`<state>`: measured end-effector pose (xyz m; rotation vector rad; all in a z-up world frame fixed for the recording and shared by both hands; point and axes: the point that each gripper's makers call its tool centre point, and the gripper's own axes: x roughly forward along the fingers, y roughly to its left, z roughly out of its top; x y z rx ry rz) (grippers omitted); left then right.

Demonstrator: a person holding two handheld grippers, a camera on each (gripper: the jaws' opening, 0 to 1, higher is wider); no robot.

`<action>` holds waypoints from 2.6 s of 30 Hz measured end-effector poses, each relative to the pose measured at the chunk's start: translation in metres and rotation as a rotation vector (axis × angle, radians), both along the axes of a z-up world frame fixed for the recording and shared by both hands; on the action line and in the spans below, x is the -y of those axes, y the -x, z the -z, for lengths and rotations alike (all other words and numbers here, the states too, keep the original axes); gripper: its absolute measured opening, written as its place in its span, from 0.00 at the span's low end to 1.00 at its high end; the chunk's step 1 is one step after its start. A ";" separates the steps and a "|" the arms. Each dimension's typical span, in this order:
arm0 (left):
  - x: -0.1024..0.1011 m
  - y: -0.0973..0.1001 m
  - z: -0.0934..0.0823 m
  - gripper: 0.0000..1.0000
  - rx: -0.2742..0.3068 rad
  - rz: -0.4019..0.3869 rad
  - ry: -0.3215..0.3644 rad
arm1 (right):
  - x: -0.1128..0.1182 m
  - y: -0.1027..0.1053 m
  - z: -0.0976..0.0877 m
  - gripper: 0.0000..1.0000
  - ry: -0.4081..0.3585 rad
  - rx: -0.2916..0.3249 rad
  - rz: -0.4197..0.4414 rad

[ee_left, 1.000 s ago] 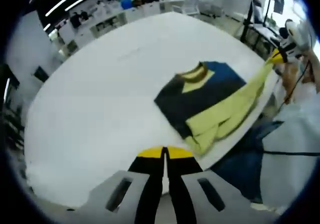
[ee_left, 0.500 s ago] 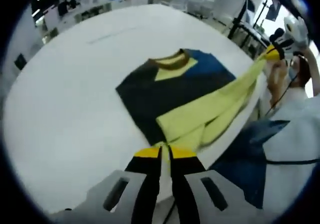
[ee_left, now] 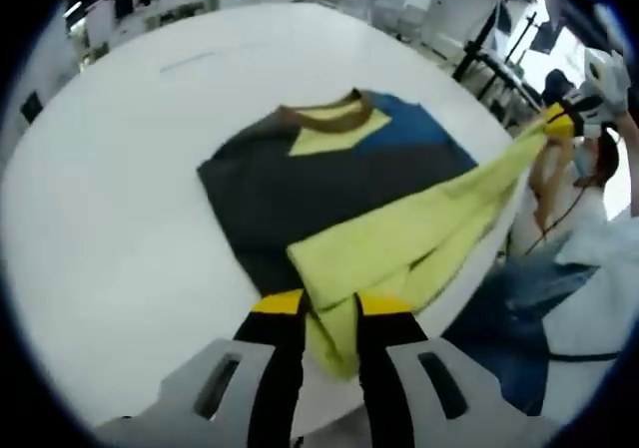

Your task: Fold the garment on the visible template until the final outline fits inside the template.

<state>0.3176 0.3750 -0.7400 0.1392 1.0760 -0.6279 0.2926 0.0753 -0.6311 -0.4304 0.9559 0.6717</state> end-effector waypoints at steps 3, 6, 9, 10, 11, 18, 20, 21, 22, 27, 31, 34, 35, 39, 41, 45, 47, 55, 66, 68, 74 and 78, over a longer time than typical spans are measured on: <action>0.002 0.003 0.005 0.15 -0.026 0.007 0.001 | 0.001 0.001 0.001 0.02 0.003 -0.001 0.002; 0.004 0.003 0.003 0.14 -0.017 0.006 -0.001 | 0.003 0.002 0.002 0.02 0.004 -0.006 0.005; 0.004 -0.001 0.003 0.13 0.000 0.013 -0.013 | 0.003 0.004 0.002 0.02 0.002 -0.009 0.009; 0.004 -0.001 0.003 0.11 -0.004 0.016 -0.012 | 0.003 0.004 0.003 0.02 0.002 -0.009 0.010; 0.004 -0.002 0.004 0.09 -0.005 0.014 -0.013 | 0.003 0.004 0.003 0.02 0.001 -0.011 0.011; 0.005 -0.004 -0.001 0.00 -0.009 0.017 -0.011 | 0.004 0.005 0.006 0.02 0.000 -0.015 0.020; 0.001 -0.004 -0.002 0.00 -0.006 0.016 -0.019 | 0.007 0.004 0.005 0.02 -0.002 -0.006 0.031; 0.000 -0.005 -0.005 0.00 0.004 0.009 -0.015 | 0.008 0.002 0.004 0.02 -0.004 0.001 0.036; -0.001 -0.010 -0.010 0.00 0.034 -0.012 -0.001 | 0.009 0.001 0.003 0.02 -0.008 0.005 0.043; -0.012 -0.014 -0.022 0.00 0.061 -0.077 0.030 | 0.013 -0.007 0.005 0.02 -0.020 0.016 0.061; -0.026 -0.021 -0.038 0.00 0.113 -0.123 0.026 | 0.010 -0.018 0.006 0.02 -0.048 0.030 0.069; -0.034 -0.027 -0.049 0.00 0.148 -0.161 0.042 | 0.006 -0.030 0.007 0.02 -0.091 0.043 0.082; -0.036 -0.028 -0.052 0.00 0.153 -0.164 0.041 | 0.005 -0.035 0.007 0.02 -0.113 0.040 0.094; -0.047 -0.043 -0.070 0.00 0.223 -0.248 0.059 | 0.004 -0.054 0.003 0.02 -0.162 0.075 0.133; -0.049 -0.049 -0.078 0.00 0.250 -0.249 0.061 | 0.002 -0.063 0.000 0.02 -0.174 0.098 0.144; -0.054 -0.063 -0.093 0.00 0.313 -0.276 0.058 | -0.007 -0.086 -0.010 0.02 -0.285 0.158 0.194; -0.058 -0.069 -0.091 0.00 0.315 -0.280 0.055 | -0.005 -0.095 -0.010 0.02 -0.320 0.171 0.227; -0.058 -0.097 -0.083 0.00 0.335 -0.265 0.034 | -0.005 -0.119 0.012 0.02 -0.289 0.166 0.239; -0.058 -0.122 -0.061 0.00 0.305 -0.276 0.045 | -0.002 -0.143 0.041 0.02 -0.318 0.133 0.294; -0.058 -0.124 -0.055 0.00 0.288 -0.273 0.043 | -0.002 -0.147 0.048 0.02 -0.318 0.122 0.303; -0.058 -0.133 -0.038 0.00 0.263 -0.274 0.036 | -0.002 -0.153 0.063 0.02 -0.318 0.098 0.322; -0.059 -0.139 -0.029 0.00 0.236 -0.283 0.050 | -0.001 -0.160 0.070 0.02 -0.342 0.081 0.351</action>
